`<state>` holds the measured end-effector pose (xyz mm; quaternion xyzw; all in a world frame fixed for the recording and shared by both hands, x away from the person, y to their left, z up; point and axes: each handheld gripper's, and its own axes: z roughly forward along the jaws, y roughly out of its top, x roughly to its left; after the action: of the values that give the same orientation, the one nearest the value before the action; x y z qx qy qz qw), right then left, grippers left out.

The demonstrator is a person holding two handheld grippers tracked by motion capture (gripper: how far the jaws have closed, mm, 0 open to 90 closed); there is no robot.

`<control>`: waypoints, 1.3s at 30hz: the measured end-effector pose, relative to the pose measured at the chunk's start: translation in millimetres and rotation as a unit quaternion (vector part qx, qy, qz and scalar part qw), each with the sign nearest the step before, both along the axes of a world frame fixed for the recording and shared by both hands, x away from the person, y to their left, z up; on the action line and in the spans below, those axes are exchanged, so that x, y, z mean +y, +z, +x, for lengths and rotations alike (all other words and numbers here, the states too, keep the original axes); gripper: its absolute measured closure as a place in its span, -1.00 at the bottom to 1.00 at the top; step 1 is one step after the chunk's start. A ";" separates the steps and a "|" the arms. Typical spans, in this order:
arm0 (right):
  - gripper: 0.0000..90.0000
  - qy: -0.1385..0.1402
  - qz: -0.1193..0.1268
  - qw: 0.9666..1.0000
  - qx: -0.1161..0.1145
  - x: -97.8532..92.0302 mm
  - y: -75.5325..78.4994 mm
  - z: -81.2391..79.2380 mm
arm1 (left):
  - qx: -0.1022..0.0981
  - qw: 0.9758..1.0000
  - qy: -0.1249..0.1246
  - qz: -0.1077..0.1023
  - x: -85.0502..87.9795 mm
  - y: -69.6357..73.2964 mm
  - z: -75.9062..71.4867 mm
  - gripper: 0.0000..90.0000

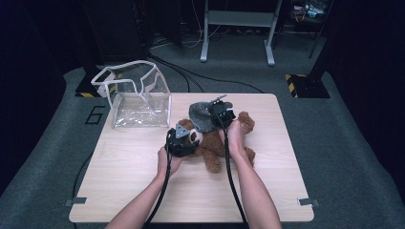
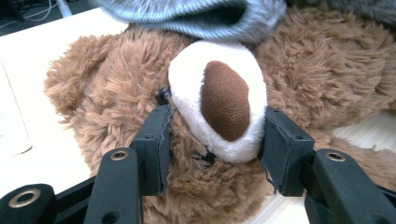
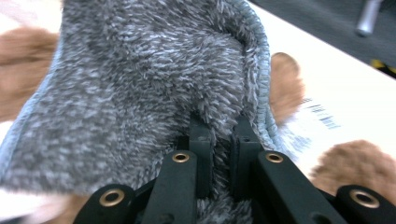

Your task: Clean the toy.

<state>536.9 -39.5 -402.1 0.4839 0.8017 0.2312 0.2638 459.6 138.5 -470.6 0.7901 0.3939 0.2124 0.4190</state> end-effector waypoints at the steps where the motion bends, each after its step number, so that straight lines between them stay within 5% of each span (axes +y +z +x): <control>1: 0.83 -0.010 0.007 1.000 0.004 -4.4 0.7 2.1 | -0.001 1.000 0.002 0.000 -0.3 0.0 -0.2 0.06; 5: 0.83 -0.051 0.019 0.998 -0.002 -22.4 8.4 5.5 | -0.001 1.000 0.003 -0.001 -0.1 0.2 -0.7 0.05; 9: 0.83 -0.062 0.036 0.997 -0.026 -38.7 19.2 -0.6 | -0.015 1.000 0.004 -0.001 0.1 5.8 -2.7 -0.05; 11: 0.83 -0.059 0.066 0.995 -0.036 -41.4 25.2 -7.1 | -0.022 1.000 0.010 -0.006 -0.5 9.9 -1.9 -0.14; 16: 0.83 -0.011 0.100 0.994 -0.043 -29.6 36.0 -22.8 | -0.021 1.000 0.015 0.000 -5.5 12.2 7.4 -0.33; 19: 0.83 0.028 0.092 0.995 -0.018 -10.1 31.4 -26.4 | -0.011 1.000 0.014 0.016 -9.3 7.8 9.9 -0.31; 23: 0.83 0.055 0.051 0.997 0.014 11.4 8.1 -20.0 | -0.006 1.000 0.015 0.018 -8.3 3.1 7.7 -0.26; 31: 0.83 -0.015 0.032 0.999 0.017 2.4 -6.4 5.1 | -0.008 1.000 0.014 0.021 -7.7 -1.8 2.7 -0.25; 37: 0.83 -0.049 0.042 0.998 -0.002 -17.4 6.8 3.2 | -0.008 1.000 0.013 0.016 -6.5 -2.8 1.8 -0.25; 39: 0.83 -0.052 0.061 0.997 -0.024 -35.3 18.9 -7.1 | -0.009 1.000 0.013 0.015 -6.1 -3.3 1.1 -0.25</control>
<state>529.9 -74.8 -383.2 0.5343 0.7535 0.2773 0.2642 460.8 132.4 -473.9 0.7890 0.3974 0.2307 0.4079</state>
